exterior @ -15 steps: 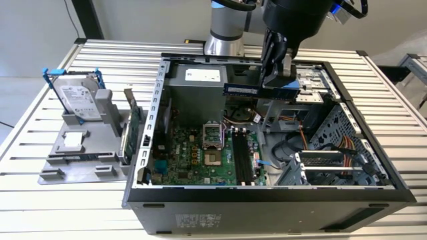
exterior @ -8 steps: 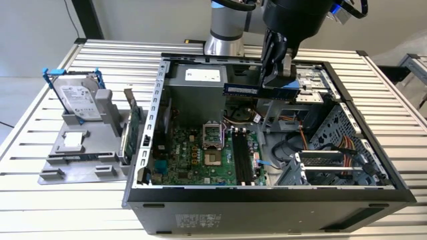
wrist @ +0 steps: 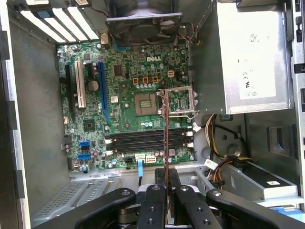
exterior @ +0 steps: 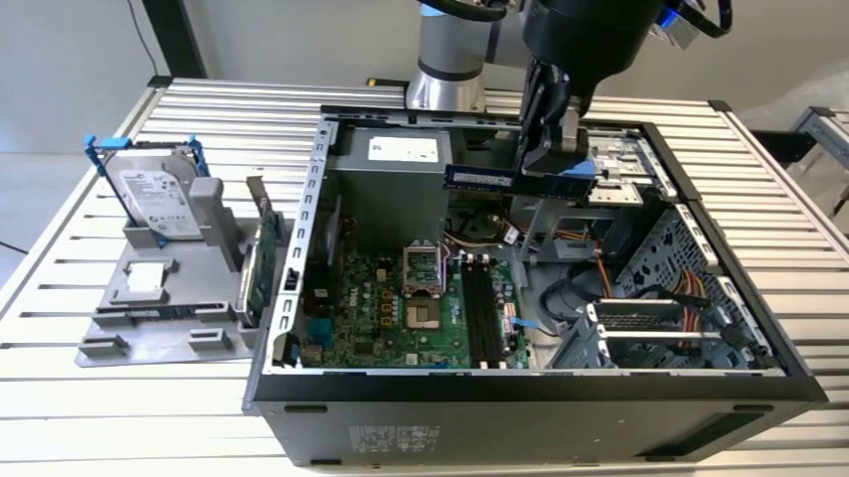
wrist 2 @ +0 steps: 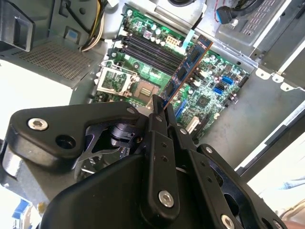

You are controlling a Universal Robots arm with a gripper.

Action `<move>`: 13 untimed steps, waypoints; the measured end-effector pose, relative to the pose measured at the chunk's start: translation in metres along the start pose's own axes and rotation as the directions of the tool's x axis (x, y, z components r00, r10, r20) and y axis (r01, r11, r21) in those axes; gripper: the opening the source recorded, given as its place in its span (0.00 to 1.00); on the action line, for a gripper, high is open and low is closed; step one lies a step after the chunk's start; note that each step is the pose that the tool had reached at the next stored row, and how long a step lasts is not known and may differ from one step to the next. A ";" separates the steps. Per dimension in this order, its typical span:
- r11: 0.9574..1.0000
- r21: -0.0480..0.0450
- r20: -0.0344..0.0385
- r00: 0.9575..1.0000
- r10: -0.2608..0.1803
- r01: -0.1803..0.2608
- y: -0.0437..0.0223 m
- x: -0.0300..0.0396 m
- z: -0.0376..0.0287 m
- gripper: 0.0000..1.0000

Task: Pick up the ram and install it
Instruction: 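Insert the ram into the slot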

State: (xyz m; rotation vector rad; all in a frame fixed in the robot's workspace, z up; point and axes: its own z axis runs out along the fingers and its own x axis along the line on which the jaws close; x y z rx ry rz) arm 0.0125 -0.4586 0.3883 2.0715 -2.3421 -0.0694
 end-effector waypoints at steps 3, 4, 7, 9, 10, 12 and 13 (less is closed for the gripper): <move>1.000 0.000 0.001 1.000 0.011 -0.011 0.0000 0.0000 0.0000 0.00; 1.000 0.000 0.001 1.000 0.016 -0.016 0.0000 0.0000 0.0000 0.00; 1.000 0.001 0.001 1.000 0.027 -0.027 0.0000 0.0000 0.0000 0.00; 0.999 0.001 0.001 0.999 0.034 -0.034 0.0000 0.0000 0.0000 0.00; 0.999 0.001 0.002 0.999 0.037 -0.037 0.0000 0.0000 0.0000 0.00; 0.999 0.001 0.002 0.999 0.043 -0.043 0.0000 0.0000 0.0000 0.00; 0.999 0.001 0.002 0.999 0.047 -0.047 0.0000 0.0000 0.0000 0.00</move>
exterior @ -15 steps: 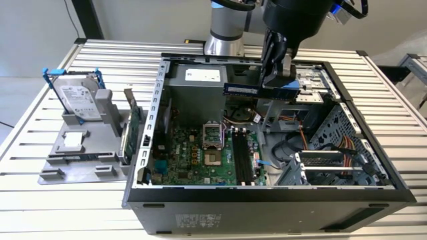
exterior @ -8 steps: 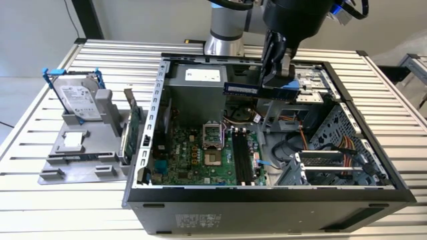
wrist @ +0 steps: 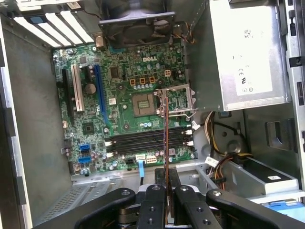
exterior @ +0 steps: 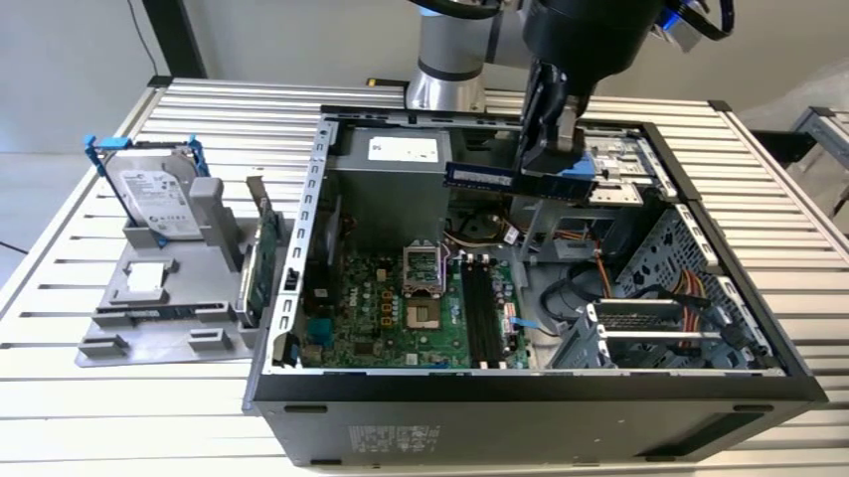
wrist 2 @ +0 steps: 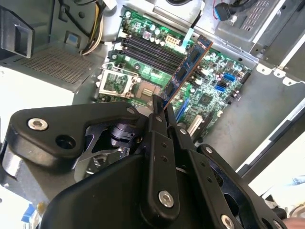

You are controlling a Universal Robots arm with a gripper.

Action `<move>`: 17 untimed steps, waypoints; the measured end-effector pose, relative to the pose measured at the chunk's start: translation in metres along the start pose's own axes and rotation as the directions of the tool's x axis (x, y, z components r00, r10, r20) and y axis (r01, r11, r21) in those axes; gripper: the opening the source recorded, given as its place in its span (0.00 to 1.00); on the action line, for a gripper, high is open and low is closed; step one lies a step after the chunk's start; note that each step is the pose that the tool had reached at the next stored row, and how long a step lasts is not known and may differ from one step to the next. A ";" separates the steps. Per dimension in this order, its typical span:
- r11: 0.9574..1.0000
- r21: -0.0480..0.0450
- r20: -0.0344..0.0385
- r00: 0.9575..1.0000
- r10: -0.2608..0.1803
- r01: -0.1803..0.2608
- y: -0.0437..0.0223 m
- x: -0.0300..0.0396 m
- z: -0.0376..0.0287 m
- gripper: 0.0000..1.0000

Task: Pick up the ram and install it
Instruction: 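Insert the ram into the slot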

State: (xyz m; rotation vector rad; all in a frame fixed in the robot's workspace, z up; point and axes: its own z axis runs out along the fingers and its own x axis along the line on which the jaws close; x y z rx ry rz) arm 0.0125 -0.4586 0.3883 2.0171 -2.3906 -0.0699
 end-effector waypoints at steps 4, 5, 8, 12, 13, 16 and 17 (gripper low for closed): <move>1.000 0.000 0.000 1.000 0.012 -0.012 0.0000 0.0000 0.0000 0.00; 1.000 0.000 0.001 1.000 0.014 -0.014 0.0000 0.0000 0.0000 0.00; 1.000 0.000 0.001 1.000 0.022 -0.022 0.0000 0.0000 0.0000 0.00; 1.000 0.001 0.001 1.000 0.031 -0.031 0.0000 0.0000 0.0000 0.00; 0.999 0.001 0.001 0.999 0.033 -0.033 0.0000 0.0000 0.0000 0.00; 0.999 0.001 0.002 0.999 0.038 -0.038 0.0000 0.0000 0.0000 0.00; 0.999 0.001 0.002 0.999 0.040 -0.040 0.0000 0.0000 0.0000 0.00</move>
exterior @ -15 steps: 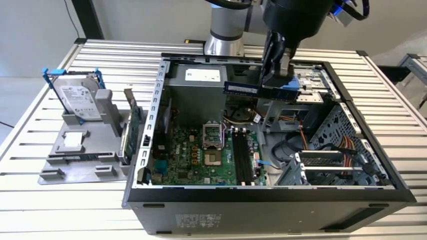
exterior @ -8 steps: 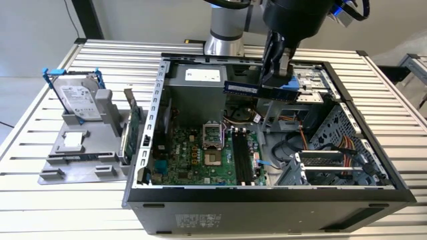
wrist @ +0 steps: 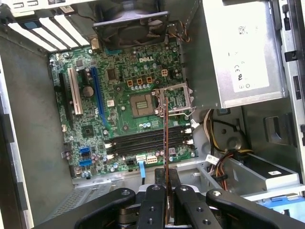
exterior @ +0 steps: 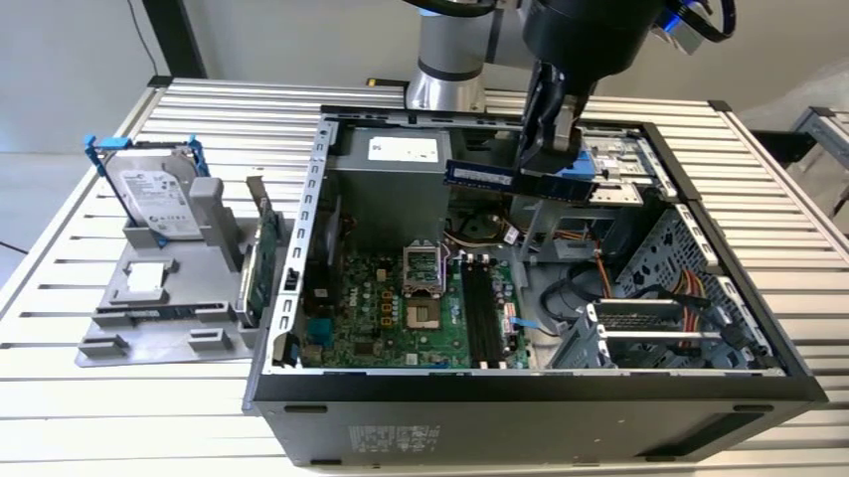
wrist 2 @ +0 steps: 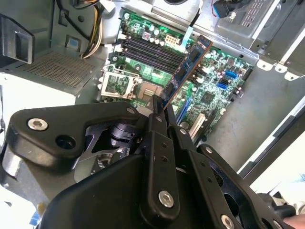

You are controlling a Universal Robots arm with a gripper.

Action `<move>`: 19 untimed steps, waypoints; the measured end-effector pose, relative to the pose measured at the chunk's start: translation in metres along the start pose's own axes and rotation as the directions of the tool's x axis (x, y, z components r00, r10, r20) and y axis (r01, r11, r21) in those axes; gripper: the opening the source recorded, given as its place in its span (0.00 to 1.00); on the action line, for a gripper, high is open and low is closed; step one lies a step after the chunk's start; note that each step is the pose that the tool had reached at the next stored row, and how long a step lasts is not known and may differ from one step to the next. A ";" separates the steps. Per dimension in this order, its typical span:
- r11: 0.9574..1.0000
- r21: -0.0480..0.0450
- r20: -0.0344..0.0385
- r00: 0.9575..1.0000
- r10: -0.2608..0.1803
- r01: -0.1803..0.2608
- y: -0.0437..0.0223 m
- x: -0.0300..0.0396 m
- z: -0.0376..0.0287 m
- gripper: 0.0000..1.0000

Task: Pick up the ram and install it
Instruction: 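Insert the ram into the slot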

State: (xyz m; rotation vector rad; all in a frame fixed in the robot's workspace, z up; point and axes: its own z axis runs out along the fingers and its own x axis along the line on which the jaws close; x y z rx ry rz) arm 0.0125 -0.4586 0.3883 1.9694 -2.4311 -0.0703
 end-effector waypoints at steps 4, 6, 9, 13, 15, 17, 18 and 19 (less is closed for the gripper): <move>1.000 0.000 0.000 1.000 0.008 -0.008 0.0000 0.0000 0.0000 0.00; 1.000 0.000 0.000 1.000 0.011 -0.011 0.0000 0.0000 0.0000 0.00; 1.000 0.000 0.001 1.000 0.017 -0.017 0.0000 0.0000 0.0000 0.00; 1.000 0.000 0.001 1.000 0.024 -0.024 0.0000 0.0000 0.0000 0.00; 1.000 0.001 0.001 1.000 0.027 -0.027 0.0000 0.0000 0.0001 0.00; 1.000 0.001 0.001 1.000 0.030 -0.030 0.0000 0.0000 0.0001 0.00; 0.999 0.001 0.001 0.999 0.032 -0.032 0.0000 0.0000 0.0000 0.00; 0.999 0.001 0.002 0.999 0.034 -0.034 0.0000 0.0000 0.0000 0.00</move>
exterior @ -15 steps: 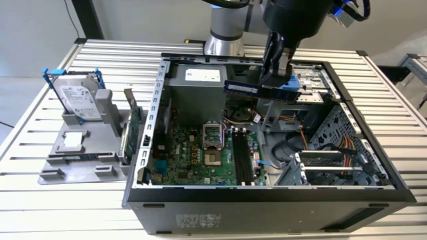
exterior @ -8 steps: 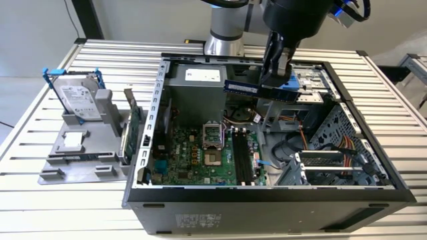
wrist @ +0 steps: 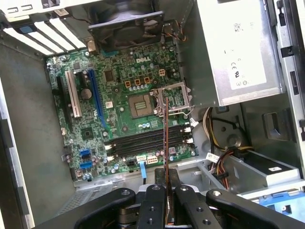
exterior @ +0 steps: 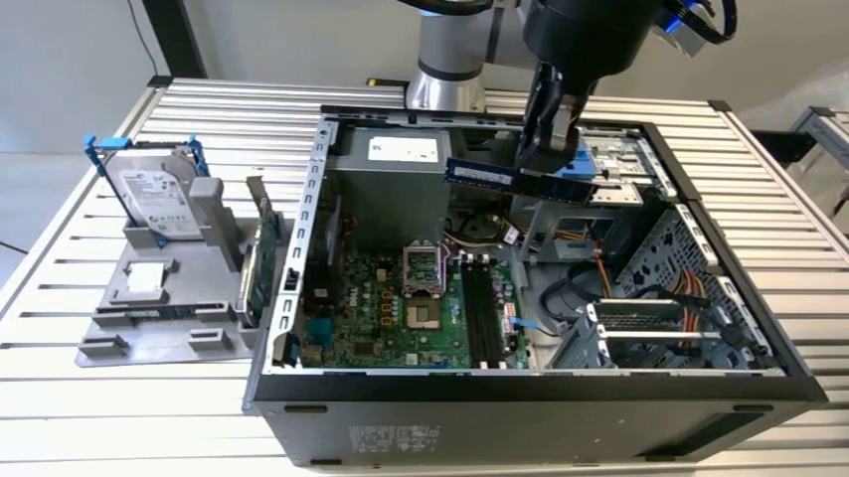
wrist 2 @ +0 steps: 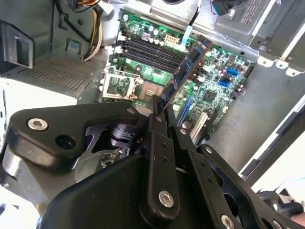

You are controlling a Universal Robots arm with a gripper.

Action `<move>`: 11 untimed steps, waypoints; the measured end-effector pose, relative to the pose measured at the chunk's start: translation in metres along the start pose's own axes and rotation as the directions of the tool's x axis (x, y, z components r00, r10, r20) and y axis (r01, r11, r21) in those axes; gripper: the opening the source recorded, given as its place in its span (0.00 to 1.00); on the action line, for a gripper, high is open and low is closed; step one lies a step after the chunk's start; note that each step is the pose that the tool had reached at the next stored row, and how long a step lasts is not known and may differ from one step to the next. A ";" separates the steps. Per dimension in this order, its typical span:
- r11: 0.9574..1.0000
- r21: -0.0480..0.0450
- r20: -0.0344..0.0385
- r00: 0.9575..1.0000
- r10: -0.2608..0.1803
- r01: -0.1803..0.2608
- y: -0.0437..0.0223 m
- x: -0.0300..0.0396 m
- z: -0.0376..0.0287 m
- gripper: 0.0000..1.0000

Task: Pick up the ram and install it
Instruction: 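Insert the ram into the slot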

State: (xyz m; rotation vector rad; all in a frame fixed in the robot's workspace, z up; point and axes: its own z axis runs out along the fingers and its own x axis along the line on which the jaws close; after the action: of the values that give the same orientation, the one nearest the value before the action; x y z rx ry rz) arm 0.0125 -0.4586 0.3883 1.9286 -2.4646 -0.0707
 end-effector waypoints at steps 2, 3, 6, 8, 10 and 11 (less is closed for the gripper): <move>1.000 0.000 0.000 1.000 0.003 -0.003 0.0000 0.0000 0.0000 0.00; 1.000 0.000 0.000 1.000 0.005 -0.005 0.0000 0.0000 0.0000 0.00; 1.000 0.000 0.000 1.000 0.009 -0.009 0.0000 0.0000 0.0000 0.00; 1.000 0.000 0.000 1.000 0.012 -0.012 0.0000 0.0000 -0.0001 0.00; 1.000 0.000 0.001 1.000 0.014 -0.014 0.0000 0.0000 0.0000 0.00; 1.000 0.000 0.001 1.000 0.015 -0.015 0.0000 0.0000 0.0000 0.00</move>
State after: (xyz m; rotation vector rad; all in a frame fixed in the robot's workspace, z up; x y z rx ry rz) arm 0.0125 -0.4586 0.3883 1.9099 -2.4795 -0.0708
